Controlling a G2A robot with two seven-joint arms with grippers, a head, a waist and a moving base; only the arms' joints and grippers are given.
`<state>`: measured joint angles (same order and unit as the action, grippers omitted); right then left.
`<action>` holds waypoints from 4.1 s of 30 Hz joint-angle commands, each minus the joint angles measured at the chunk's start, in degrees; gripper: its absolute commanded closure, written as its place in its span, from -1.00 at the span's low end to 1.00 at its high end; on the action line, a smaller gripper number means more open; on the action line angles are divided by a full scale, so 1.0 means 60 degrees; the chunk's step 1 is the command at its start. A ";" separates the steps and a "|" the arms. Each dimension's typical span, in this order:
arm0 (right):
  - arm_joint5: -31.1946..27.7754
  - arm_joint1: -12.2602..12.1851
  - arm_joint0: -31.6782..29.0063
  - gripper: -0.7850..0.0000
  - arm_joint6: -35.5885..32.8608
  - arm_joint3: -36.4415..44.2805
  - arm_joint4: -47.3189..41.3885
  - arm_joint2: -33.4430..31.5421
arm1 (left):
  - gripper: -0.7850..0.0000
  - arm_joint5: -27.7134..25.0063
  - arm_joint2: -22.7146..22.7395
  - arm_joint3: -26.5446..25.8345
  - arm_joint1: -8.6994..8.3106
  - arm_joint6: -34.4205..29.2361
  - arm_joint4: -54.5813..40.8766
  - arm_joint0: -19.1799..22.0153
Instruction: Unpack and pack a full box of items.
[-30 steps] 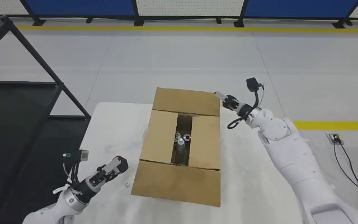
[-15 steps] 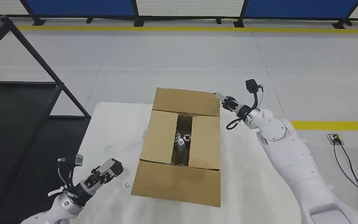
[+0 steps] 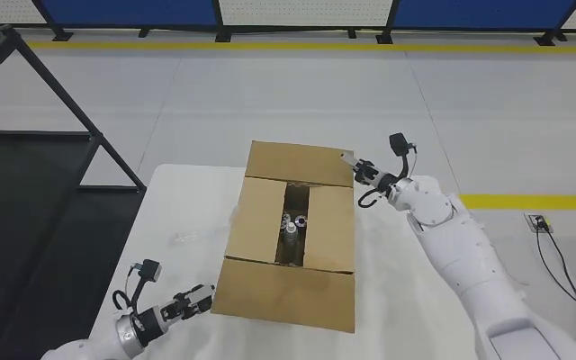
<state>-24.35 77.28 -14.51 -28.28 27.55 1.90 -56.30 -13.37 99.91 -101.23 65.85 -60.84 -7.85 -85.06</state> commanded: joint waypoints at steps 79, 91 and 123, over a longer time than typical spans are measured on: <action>0.3062 -0.0971 -0.1759 -1.00 -0.5129 0.5556 -0.1673 -0.1353 | -1.00 0.1675 -0.4465 0.0329 0.0254 0.5260 0.1963 0.4080; 0.4186 -0.0959 -0.1686 -1.00 -0.5733 0.5141 -0.2541 -0.1317 | -1.00 0.2023 -0.5373 0.1029 0.0458 0.5888 0.2642 0.4887; 0.3183 -0.1185 -0.2562 -1.00 -0.5825 0.5462 -0.2625 -0.1490 | -1.00 0.0957 -0.1330 -0.0480 0.0177 0.6880 -0.0295 0.1747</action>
<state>-5.25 70.16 -29.88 -63.22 60.33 -13.85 -65.24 -7.65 92.04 -104.13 66.91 -19.52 -9.79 -74.69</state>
